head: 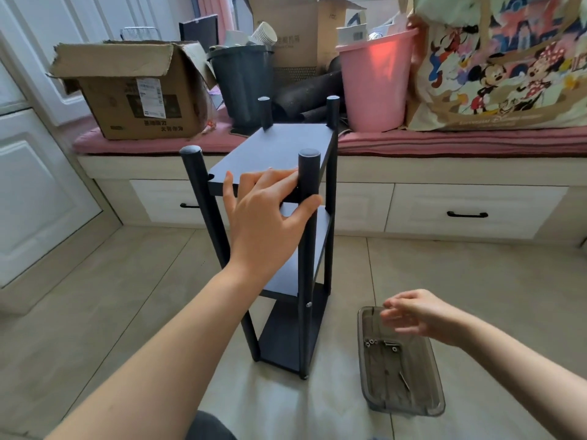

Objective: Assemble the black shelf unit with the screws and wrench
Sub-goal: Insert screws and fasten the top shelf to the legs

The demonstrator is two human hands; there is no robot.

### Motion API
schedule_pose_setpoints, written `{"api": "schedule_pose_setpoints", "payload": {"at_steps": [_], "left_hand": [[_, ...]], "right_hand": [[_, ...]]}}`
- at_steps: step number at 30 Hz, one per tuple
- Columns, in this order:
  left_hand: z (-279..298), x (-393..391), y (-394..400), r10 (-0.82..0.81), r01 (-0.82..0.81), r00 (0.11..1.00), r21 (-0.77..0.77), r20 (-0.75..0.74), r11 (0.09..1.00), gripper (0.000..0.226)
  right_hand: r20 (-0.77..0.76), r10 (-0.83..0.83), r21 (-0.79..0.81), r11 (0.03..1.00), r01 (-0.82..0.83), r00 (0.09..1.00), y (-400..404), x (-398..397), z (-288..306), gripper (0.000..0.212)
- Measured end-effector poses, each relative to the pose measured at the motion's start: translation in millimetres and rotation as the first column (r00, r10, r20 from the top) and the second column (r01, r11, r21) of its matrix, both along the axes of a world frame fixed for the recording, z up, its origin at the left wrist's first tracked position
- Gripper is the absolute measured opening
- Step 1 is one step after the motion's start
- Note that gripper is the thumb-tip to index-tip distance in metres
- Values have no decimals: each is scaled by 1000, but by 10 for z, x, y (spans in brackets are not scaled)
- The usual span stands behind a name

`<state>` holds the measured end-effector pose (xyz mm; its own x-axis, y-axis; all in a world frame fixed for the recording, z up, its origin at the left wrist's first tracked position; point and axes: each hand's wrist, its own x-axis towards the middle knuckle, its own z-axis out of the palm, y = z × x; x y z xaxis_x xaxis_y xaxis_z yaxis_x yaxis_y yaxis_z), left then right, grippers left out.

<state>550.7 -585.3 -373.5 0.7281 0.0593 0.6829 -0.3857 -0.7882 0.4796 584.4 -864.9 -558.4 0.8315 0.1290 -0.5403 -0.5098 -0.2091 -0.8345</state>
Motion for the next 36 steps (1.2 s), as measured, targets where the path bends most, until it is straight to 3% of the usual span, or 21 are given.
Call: {"api": "schedule_pose_setpoints", "payload": {"at_steps": [6,10,15,17,20,24,33,36], "left_hand": [[-5,4,-89,6,-6,1000,-7,0,1000,29],[-7,11,-137,11,-11,1000,-10,-10,1000,34],[7,6,-190,7,-7,1000,15,-12,1000,24],[10,14,-218,2,-2,1000,17,-14,1000,18],[23,17,-255,-6,7,1000,11,-25,1000,17],[18,0,-281,-10,10,1000,5,-18,1000,16],[11,-30,-310,-4,4,1000,-23,-17,1000,13],[16,-30,-320,-6,6,1000,-13,-25,1000,12]], "right_hand": [[-2,-1,-226,974,0,1000,35,90,-898,15],[26,79,-446,893,-59,997,95,248,-1488,16],[22,116,-572,816,-82,993,215,397,-2022,5],[35,120,-631,773,-71,992,229,449,-2125,10],[45,134,-669,740,-70,990,220,498,-2281,17],[48,175,-673,733,-98,983,217,508,-2424,8],[34,218,-720,682,-127,975,330,477,-2496,15],[56,147,-676,733,-71,988,382,468,-2510,21]]}}
